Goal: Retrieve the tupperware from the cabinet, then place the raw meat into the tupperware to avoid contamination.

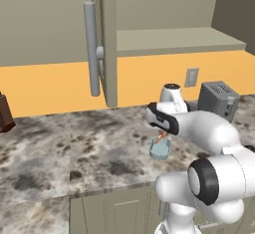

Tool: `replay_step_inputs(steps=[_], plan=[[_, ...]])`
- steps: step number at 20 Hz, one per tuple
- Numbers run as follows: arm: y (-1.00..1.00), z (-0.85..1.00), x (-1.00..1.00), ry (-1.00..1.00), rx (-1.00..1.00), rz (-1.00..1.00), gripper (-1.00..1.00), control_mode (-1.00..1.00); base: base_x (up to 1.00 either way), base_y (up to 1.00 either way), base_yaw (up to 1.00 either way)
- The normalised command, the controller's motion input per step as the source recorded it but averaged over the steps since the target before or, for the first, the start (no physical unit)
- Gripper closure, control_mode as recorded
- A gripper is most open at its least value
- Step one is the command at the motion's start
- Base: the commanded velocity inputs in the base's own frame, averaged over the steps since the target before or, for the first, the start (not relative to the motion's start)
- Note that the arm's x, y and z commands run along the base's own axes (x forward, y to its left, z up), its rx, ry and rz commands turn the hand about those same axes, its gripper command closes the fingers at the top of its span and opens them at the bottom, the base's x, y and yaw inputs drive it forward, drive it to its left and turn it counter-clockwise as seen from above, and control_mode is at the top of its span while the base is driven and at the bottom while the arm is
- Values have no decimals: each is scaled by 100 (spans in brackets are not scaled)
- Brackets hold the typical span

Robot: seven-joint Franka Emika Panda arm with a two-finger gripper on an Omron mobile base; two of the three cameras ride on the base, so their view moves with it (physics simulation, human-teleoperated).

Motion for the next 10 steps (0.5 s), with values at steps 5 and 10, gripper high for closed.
replay_step_inputs(steps=[5, 10], plan=[[0, -26, 16, 0, 0, 0, 100, -100, 0, 0, 0], [-1, -25, 0, 0, 2, 0, 100, -100, 0, 0, 0]])
